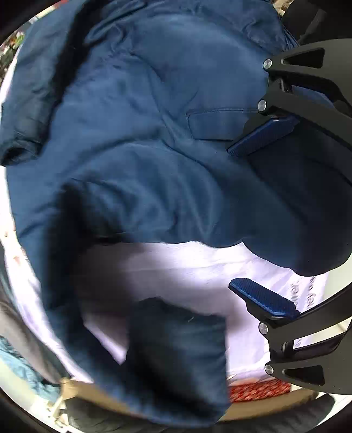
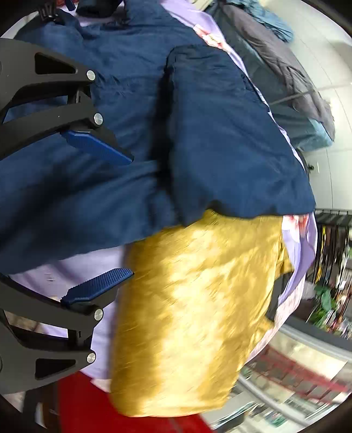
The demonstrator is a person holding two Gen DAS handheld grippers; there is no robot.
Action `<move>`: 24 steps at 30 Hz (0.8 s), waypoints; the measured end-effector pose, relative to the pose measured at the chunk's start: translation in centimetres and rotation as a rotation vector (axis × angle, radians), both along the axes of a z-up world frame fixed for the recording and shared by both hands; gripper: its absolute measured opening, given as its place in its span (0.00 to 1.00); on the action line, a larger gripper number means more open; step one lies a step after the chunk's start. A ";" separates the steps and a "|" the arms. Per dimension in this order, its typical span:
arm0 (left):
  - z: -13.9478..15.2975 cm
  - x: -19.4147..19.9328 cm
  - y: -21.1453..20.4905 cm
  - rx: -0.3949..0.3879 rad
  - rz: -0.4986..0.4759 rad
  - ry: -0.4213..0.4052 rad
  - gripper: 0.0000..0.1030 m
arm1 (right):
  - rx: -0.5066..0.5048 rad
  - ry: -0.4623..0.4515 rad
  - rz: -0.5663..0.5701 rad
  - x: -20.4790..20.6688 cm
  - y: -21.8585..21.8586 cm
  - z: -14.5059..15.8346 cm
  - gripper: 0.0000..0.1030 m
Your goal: Fold large clothes
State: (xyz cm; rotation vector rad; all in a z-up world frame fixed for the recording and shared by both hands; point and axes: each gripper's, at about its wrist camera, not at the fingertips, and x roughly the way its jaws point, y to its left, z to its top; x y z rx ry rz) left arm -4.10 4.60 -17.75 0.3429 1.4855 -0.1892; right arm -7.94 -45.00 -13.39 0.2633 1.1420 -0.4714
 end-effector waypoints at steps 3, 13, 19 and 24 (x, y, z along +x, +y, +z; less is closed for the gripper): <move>-1.2 0.0 1.3 -0.030 0.083 0.046 0.88 | -0.014 0.007 0.069 2.2 -0.4 -1.8 0.63; -1.5 -0.2 0.0 0.050 0.098 0.000 0.87 | 0.048 -0.074 0.016 2.7 -2.1 0.2 0.19; -0.4 0.5 -1.3 0.044 0.099 -0.017 0.87 | 0.056 -0.138 -0.048 2.0 -4.0 1.8 0.17; 0.6 1.9 -3.1 0.041 0.080 -0.037 0.87 | 0.058 -0.044 -0.067 2.7 -4.3 -1.7 0.21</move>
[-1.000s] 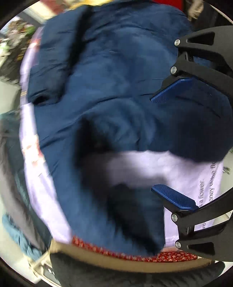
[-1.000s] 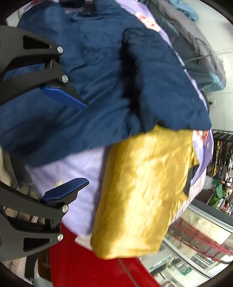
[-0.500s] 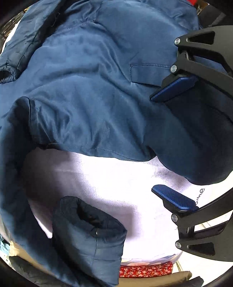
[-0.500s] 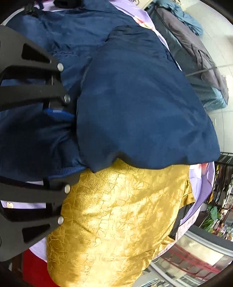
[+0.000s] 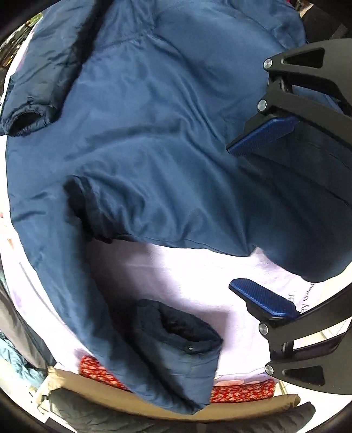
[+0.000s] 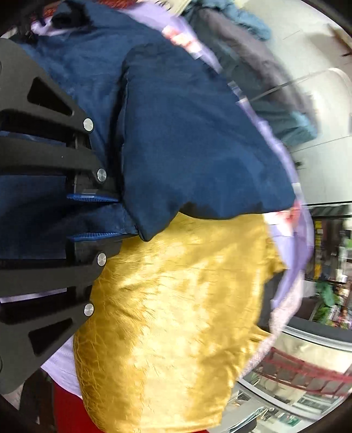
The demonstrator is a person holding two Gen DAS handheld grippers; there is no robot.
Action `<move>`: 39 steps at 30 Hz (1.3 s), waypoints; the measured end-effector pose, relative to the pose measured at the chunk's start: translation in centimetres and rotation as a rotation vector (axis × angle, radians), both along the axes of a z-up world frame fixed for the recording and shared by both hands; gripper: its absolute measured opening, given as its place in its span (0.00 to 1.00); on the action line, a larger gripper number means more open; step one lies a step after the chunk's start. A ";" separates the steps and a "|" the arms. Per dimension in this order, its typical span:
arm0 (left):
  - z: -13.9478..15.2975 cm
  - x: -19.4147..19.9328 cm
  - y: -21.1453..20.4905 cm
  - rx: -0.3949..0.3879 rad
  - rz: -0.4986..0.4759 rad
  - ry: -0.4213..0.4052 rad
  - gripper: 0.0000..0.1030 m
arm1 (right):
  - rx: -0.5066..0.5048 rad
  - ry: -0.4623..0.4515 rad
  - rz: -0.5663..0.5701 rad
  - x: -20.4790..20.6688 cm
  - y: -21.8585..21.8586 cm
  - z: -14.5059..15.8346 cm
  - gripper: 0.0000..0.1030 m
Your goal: Fold large clothes
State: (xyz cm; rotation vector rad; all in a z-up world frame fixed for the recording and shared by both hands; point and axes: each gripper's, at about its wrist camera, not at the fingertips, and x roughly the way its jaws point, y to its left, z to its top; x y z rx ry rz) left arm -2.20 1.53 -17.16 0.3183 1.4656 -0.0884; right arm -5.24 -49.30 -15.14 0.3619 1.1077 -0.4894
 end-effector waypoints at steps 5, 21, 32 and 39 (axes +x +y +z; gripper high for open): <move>1.7 1.6 -1.8 -0.011 0.001 -0.051 0.87 | 0.015 -0.003 -0.068 -1.5 -0.1 0.7 0.46; 4.2 14.6 -9.7 -0.102 -0.125 -0.192 0.87 | 0.037 -0.117 -0.152 -5.4 2.0 5.0 0.68; -0.8 20.8 -18.2 -0.114 -0.204 -0.116 0.87 | 0.115 -0.108 -0.106 -2.3 4.1 4.8 0.73; -5.3 20.9 -21.6 -0.131 -0.237 -0.003 0.58 | 0.139 -0.092 -0.062 0.7 5.4 4.3 0.73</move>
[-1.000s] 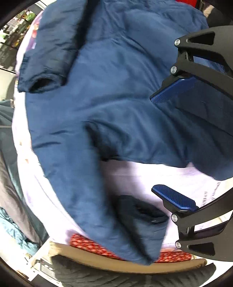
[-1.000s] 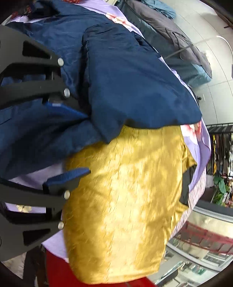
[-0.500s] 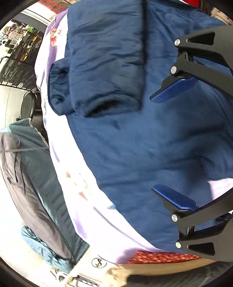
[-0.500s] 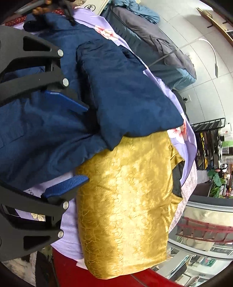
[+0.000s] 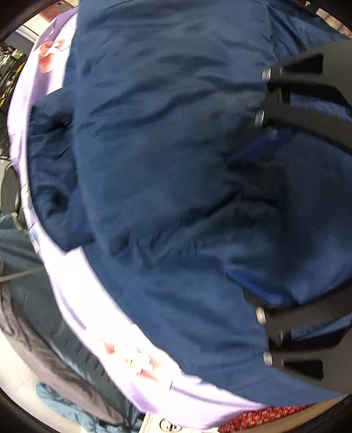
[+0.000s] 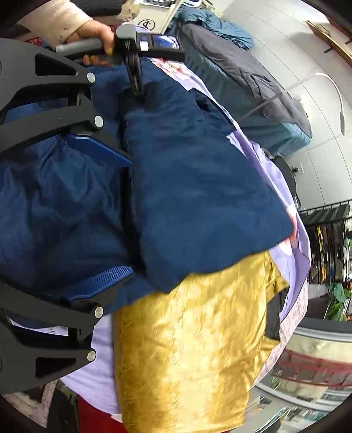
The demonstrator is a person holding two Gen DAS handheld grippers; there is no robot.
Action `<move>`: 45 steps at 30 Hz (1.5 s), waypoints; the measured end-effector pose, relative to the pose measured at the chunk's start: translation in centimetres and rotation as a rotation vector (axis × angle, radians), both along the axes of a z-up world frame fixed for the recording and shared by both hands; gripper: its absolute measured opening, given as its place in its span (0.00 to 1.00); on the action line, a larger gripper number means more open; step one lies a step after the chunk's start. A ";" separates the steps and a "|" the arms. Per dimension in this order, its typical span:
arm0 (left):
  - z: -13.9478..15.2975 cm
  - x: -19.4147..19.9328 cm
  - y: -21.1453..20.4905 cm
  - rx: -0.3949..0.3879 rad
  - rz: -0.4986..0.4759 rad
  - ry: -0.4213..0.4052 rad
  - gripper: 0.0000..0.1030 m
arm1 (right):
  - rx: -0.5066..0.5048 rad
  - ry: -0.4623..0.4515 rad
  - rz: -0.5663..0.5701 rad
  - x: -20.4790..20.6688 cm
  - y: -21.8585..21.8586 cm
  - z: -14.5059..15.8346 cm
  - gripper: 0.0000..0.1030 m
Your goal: Fold large clothes
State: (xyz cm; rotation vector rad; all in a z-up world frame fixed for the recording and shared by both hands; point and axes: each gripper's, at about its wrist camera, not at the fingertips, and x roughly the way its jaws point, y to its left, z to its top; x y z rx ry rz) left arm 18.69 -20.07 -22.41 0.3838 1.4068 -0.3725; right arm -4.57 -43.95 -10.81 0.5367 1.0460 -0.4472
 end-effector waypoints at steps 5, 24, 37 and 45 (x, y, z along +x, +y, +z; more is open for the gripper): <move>0.8 -0.3 -1.3 -0.015 -0.034 0.009 0.21 | 0.019 -0.005 0.013 1.4 0.6 0.1 0.73; 4.0 -4.4 4.4 -0.011 0.057 -0.013 0.26 | -0.143 -0.061 0.367 7.3 5.1 2.1 0.74; 5.3 -4.6 10.0 0.075 0.153 -0.117 0.82 | -0.259 0.141 0.409 9.8 2.7 -5.1 0.74; 3.3 -7.5 12.2 0.121 0.198 -0.072 0.82 | -0.592 0.273 0.565 10.2 6.8 -9.3 0.90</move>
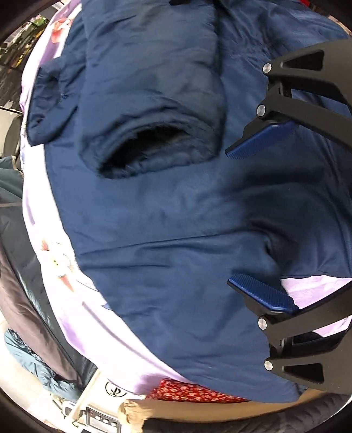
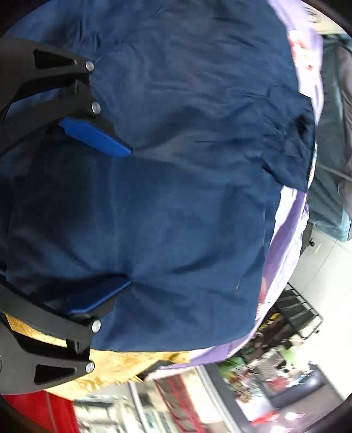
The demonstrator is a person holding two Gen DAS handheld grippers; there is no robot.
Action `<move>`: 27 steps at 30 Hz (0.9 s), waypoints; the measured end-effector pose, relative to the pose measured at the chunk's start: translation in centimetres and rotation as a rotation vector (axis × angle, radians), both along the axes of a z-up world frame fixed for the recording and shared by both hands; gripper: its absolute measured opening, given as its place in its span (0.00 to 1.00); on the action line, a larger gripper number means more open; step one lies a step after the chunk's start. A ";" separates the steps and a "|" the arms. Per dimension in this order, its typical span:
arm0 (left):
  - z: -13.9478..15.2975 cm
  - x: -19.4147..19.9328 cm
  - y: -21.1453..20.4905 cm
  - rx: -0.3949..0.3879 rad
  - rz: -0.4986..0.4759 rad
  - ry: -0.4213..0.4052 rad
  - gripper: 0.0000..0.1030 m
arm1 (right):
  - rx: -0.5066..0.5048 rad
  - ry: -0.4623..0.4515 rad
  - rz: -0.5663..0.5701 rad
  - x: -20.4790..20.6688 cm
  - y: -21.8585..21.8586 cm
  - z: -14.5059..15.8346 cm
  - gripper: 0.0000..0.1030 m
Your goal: Fold large clothes
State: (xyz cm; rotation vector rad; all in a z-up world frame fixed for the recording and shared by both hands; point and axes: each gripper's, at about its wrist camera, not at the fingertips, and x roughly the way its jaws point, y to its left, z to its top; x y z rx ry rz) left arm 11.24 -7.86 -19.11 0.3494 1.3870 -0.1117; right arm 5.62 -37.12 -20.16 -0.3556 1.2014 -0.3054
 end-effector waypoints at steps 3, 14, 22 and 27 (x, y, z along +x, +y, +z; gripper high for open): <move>-0.2 -0.6 0.0 0.007 -0.011 -0.005 0.84 | -0.043 -0.004 0.013 -0.3 0.5 -0.6 0.91; 2.3 -2.0 0.9 -0.060 0.016 -0.057 0.90 | 0.088 -0.039 -0.067 0.0 1.1 2.9 0.92; 3.5 -3.7 2.5 -0.165 0.047 -0.028 0.93 | 0.325 -0.032 -0.172 -2.3 2.2 4.8 0.92; 5.1 -5.0 2.5 -0.197 0.020 -0.052 0.93 | 0.392 -0.004 -0.135 -3.6 5.1 5.3 0.92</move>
